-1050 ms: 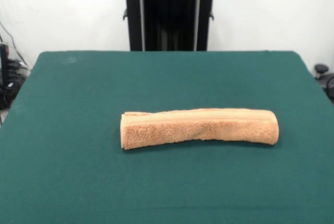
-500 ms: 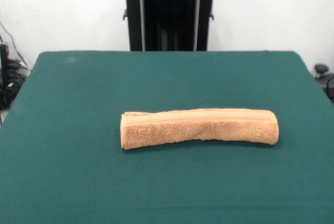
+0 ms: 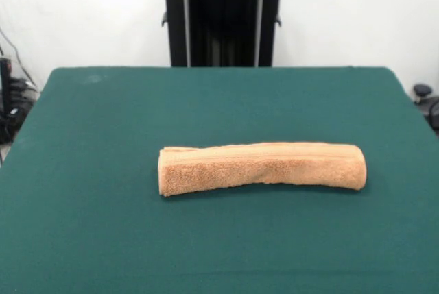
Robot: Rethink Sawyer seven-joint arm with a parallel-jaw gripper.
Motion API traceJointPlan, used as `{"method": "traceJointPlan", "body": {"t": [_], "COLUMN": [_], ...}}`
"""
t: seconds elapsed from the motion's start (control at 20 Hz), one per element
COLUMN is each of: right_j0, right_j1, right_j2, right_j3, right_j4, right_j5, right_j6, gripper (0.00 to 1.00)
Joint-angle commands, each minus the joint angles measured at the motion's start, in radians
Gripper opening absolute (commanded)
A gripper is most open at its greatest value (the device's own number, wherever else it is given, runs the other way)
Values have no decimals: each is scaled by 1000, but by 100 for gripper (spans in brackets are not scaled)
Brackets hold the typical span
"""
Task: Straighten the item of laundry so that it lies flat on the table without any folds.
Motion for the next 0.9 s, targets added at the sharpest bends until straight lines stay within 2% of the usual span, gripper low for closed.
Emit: {"method": "traceJointPlan", "body": {"t": [0.05, 0.65, 0.9], "right_j0": [-26, -71, -106], "right_j1": [135, 343, 373], "right_j2": [61, 66, 96], "right_j3": [153, 78, 71], "right_j4": [-40, -100, -96], "right_j5": [-108, -333, -348], "right_j6": [42, 67, 34], "gripper": [100, 100, 100]}}
